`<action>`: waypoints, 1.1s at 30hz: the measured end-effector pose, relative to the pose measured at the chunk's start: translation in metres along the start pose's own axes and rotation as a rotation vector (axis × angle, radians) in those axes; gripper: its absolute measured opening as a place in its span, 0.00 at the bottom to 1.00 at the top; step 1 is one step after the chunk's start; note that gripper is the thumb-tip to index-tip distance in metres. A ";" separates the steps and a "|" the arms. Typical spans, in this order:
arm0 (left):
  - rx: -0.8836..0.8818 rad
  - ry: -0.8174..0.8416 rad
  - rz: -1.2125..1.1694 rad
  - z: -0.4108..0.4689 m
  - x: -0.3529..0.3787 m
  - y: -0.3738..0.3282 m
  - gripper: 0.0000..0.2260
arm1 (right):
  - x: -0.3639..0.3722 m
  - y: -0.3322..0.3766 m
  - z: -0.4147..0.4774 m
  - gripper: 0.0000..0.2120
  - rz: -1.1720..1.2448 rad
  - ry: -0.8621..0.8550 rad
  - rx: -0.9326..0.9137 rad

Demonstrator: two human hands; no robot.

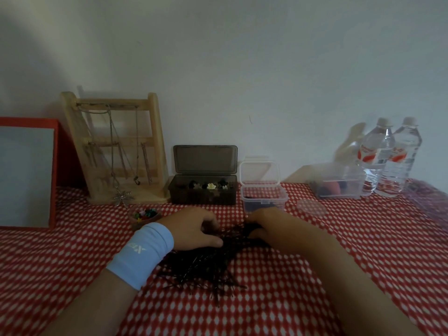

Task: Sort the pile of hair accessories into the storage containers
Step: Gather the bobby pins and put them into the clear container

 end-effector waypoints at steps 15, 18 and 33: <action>0.097 -0.239 -0.240 -0.001 -0.012 -0.028 0.04 | 0.006 0.003 -0.009 0.09 0.575 -0.009 -0.051; 0.097 -0.207 -0.179 -0.001 -0.012 -0.029 0.04 | 0.008 0.005 -0.008 0.12 0.492 0.003 -0.068; 0.065 -0.163 -0.001 -0.006 -0.025 -0.014 0.08 | -0.002 -0.009 -0.010 0.12 0.604 -0.012 -0.043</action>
Point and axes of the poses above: each hand's wrist, its own z-axis towards the middle knuckle, its own x-axis out of the palm, y = z × x, the point moved 5 cm from there along z, towards the middle knuckle, and after that the axes turned 12 degrees about z, right-handed, at the moved point
